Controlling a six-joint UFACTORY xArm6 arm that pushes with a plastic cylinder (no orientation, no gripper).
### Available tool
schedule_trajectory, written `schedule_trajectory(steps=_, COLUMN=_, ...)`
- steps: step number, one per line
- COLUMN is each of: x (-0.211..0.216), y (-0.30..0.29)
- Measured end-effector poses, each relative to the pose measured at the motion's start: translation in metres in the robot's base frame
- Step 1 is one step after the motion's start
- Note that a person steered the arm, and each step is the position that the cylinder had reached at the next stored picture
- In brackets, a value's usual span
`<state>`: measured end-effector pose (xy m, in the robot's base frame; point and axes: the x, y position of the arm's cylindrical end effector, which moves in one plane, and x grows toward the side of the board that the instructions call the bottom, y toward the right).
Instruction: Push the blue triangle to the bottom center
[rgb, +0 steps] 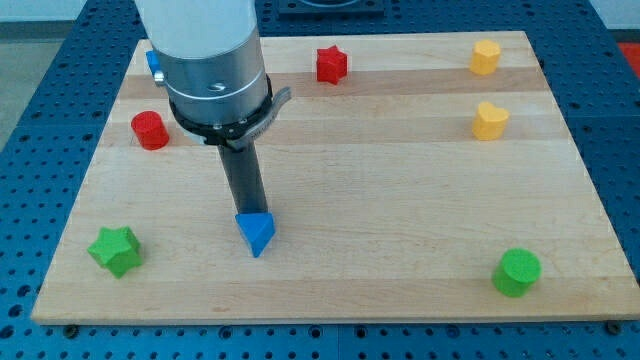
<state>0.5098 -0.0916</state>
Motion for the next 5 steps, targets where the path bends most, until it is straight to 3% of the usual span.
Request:
schedule_trajectory(steps=2, x=0.000, y=0.059)
schedule_trajectory(steps=3, x=-0.008, y=0.061)
schedule_trajectory(steps=4, x=-0.020, y=0.009)
schedule_trajectory(steps=5, x=-0.004, y=-0.035)
